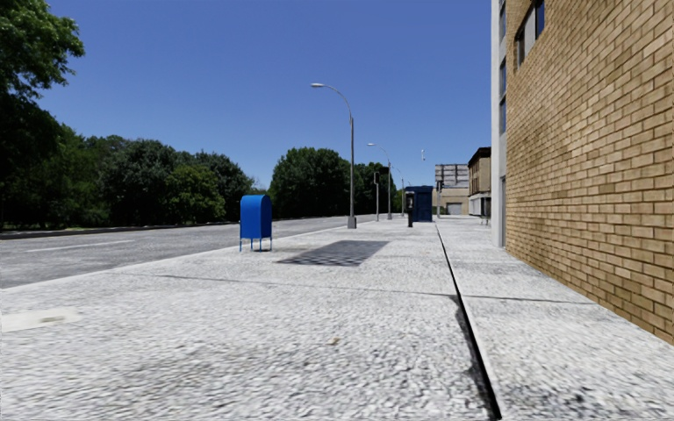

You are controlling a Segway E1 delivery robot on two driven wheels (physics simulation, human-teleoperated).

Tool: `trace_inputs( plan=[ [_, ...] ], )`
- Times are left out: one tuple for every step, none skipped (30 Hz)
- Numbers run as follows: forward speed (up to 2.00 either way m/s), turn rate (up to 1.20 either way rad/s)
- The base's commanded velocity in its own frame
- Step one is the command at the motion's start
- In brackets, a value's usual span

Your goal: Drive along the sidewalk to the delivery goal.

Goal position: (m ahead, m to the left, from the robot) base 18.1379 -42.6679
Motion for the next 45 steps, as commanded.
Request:
trace_inputs(
  plan=[
    [2.00, 0.00],
    [2.00, 0.00],
    [2.00, 0.00],
    [2.00, 0.00],
    [2.00, 0.00],
    [2.00, 0.00],
    [2.00, 0.00],
    [2.00, 0.00],
    [2.00, -0.06],
    [2.00, -0.06],
    [2.00, -0.34],
    [2.00, -0.87],
    [2.00, -1.20],
    [2.00, -1.20],
    [2.00, -1.20],
    [2.00, -1.20],
    [2.00, -1.20],
    [2.00, -1.20],
    [2.00, -1.20],
    [2.00, -0.74],
    [2.00, -0.74],
    [2.00, -0.03],
    [2.00, 0.00],
    [2.00, 0.00],
    [2.00, 0.00],
    [2.00, 0.00],
    [2.00, 0.00],
    [2.00, 0.00],
    [2.00, 0.00],
    [2.00, 0.00],
    [2.00, 0.00],
    [2.00, 0.00],
    [2.00, 0.00],
    [2.00, 0.00],
    [2.00, 0.00],
    [2.00, 0.00],
    [2.00, 0.00],
    [2.00, 0.00],
    [2.00, 0.00],
    [2.00, 0.00],
    [2.00, 0.00],
    [2.00, 0.00],
    [2.00, 0.00],
    [2.00, 0.00],
    [2.00, 0.00]
  ],
)
